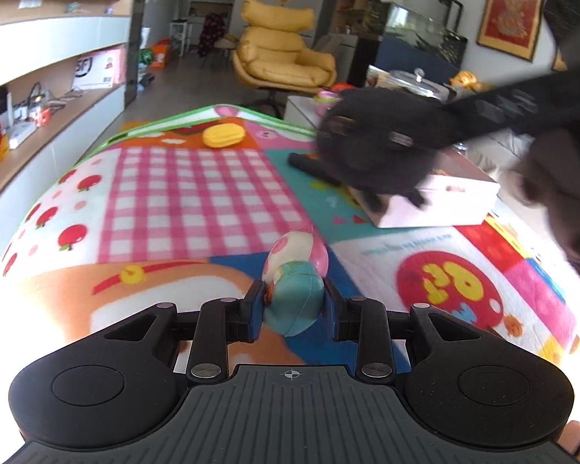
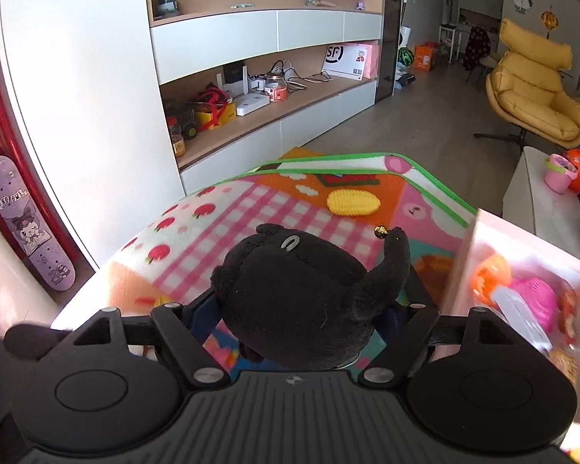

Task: Organize objects
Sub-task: 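Drop the squishy toy into the pink box with the left tool while the right tool grasps the black plush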

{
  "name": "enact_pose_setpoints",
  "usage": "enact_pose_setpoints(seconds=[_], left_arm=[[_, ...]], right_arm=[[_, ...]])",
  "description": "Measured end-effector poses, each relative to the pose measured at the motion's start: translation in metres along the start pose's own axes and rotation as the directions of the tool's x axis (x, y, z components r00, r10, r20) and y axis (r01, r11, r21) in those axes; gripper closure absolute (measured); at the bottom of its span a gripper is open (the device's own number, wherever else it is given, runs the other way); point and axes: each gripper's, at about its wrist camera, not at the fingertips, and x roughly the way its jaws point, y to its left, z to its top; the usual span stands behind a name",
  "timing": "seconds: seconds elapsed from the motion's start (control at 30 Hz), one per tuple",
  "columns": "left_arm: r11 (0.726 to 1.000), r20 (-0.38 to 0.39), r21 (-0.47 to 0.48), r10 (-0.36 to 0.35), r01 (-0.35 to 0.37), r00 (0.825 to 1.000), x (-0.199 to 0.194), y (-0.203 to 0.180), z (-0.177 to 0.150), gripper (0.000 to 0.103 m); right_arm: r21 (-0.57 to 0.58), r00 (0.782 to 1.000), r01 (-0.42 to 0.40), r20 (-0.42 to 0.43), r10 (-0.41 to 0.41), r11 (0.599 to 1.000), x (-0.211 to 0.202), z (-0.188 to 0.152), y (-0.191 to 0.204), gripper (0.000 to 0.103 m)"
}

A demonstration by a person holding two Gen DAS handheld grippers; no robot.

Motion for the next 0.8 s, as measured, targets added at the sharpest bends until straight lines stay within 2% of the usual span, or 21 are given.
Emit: enact_pose_setpoints(seconds=[0.1,0.2,0.3,0.37,0.47,0.6,0.63,0.7,0.73,0.8], left_arm=[[0.998,-0.007,0.053,-0.017,0.017,1.000,0.001,-0.024,0.005,0.069],[0.992,-0.009,0.116,-0.049,0.050,0.999,0.004,-0.053,0.013,0.069],[0.983,0.005,0.167,-0.080,0.078,0.997,0.011,-0.080,0.029,0.069],[0.980,0.052,0.187,-0.080,0.069,0.995,0.017,-0.093,0.050,0.069],[0.985,0.127,0.159,-0.088,0.067,0.988,0.033,-0.105,0.090,0.069],[0.979,0.156,0.038,-0.203,0.200,0.967,0.082,-0.110,0.134,0.068],[0.980,0.149,0.022,-0.199,0.198,0.969,0.099,-0.110,0.138,0.066],[0.992,0.079,0.019,-0.129,0.128,0.988,0.136,-0.116,0.138,0.067],[0.994,0.054,0.033,-0.105,0.103,0.993,0.150,-0.117,0.135,0.067],[0.993,0.053,0.084,-0.090,0.086,0.995,0.158,-0.121,0.127,0.067]], right_arm=[[0.016,0.996,0.083,0.017,-0.083,0.996,-0.043,-0.036,-0.020,0.023],[0.036,0.981,0.189,0.042,-0.190,0.981,-0.074,-0.071,-0.040,0.023],[0.096,0.974,0.211,0.062,-0.218,0.973,-0.096,-0.096,-0.058,0.023],[0.119,0.967,0.224,0.093,-0.236,0.967,-0.107,-0.108,-0.066,0.023],[0.125,0.953,0.248,0.148,-0.265,0.961,-0.117,-0.119,-0.072,0.023],[0.158,0.953,0.224,0.169,-0.250,0.962,-0.116,-0.126,-0.083,0.023],[0.169,0.954,0.220,0.168,-0.248,0.961,-0.115,-0.127,-0.086,0.023],[0.189,0.953,0.220,0.167,-0.252,0.957,-0.112,-0.129,-0.091,0.023],[0.194,0.952,0.220,0.169,-0.253,0.956,-0.112,-0.130,-0.093,0.023],[0.200,0.950,0.226,0.173,-0.262,0.953,-0.113,-0.132,-0.097,0.023]])
